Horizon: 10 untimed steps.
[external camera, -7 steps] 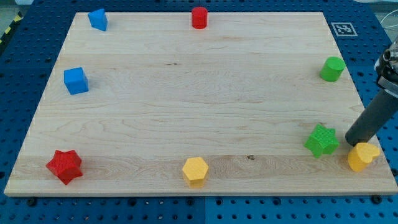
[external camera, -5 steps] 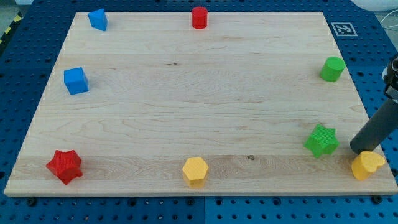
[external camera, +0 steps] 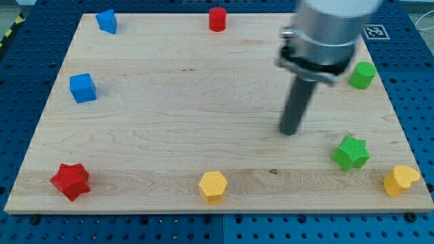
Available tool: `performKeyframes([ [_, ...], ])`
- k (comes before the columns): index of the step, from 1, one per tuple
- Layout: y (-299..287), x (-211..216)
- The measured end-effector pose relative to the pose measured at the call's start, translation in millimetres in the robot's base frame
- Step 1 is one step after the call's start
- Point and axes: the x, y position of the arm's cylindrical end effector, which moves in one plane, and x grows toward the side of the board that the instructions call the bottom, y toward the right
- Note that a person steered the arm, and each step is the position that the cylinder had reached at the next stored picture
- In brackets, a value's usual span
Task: Push the green star to the top right
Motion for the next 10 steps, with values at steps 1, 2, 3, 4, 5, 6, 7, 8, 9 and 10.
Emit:
performKeyframes([
  [1,24.7,47.9],
  [2,84.3,87.2],
  [3,117.1,88.6],
  [4,118.6,54.3],
  [5,115.5,28.0],
  [6,105.6,12.9],
  [7,97.0,0.5],
  [8,97.3,-2.0],
  [9,97.2,-5.5],
  [10,77.8,-16.5],
])
